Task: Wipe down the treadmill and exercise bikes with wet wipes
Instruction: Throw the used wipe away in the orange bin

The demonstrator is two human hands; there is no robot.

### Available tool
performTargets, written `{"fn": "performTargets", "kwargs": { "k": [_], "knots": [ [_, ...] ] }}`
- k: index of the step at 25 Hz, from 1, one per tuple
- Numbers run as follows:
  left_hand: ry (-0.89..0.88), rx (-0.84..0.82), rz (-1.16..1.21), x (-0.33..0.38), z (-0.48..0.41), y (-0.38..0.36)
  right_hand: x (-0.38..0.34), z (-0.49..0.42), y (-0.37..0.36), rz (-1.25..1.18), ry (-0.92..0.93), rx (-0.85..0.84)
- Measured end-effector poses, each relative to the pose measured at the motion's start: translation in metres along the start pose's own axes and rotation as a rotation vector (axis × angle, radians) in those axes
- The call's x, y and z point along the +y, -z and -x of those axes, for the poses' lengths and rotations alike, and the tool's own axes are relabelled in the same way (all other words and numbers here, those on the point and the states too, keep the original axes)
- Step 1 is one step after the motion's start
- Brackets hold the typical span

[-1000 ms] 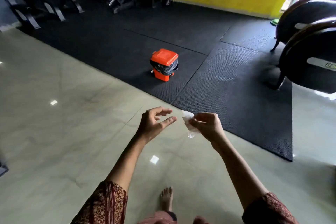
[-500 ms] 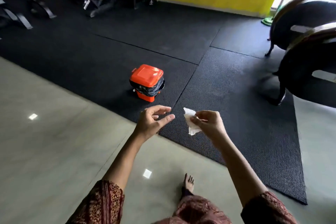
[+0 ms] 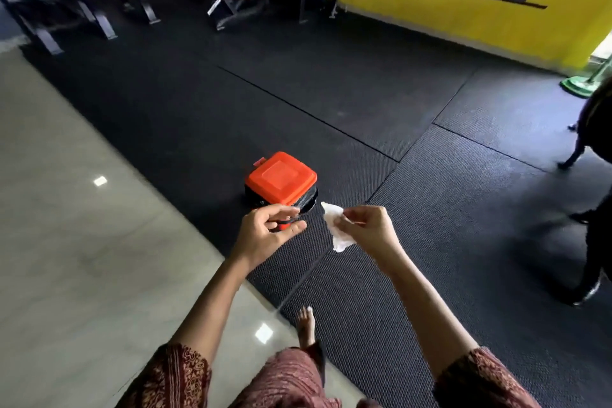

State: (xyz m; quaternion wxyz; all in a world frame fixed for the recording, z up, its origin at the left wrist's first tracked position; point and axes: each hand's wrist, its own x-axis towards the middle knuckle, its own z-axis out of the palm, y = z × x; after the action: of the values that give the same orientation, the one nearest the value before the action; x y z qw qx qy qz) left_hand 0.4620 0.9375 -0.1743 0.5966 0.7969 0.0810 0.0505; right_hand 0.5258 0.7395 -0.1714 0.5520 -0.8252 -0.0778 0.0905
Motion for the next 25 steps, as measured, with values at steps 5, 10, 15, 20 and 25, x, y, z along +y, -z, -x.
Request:
{"fn": "performTargets", "kwargs": {
  "k": [5, 10, 15, 20, 25],
  "knots": [
    [0.048, 0.088, 0.048, -0.015, -0.146, -0.011, 0.009, -0.153, 0.005, 0.033, 0.014, -0.080],
    [0.063, 0.122, 0.020, -0.002, -0.287, -0.005, -0.015, -0.301, 0.018, 0.077, 0.025, -0.147],
    [0.137, 0.203, -0.009, -0.005, -0.376, -0.002, -0.008, -0.414, 0.009, 0.101, -0.017, -0.262],
    [0.231, 0.448, 0.082, -0.013, -0.448, -0.003, -0.008, -0.531, -0.004, 0.133, 0.022, -0.432],
    [0.277, 0.664, 0.131, 0.004, -0.504, -0.008, -0.034, -0.620, -0.014, 0.191, 0.141, -0.632]
  ]
}}
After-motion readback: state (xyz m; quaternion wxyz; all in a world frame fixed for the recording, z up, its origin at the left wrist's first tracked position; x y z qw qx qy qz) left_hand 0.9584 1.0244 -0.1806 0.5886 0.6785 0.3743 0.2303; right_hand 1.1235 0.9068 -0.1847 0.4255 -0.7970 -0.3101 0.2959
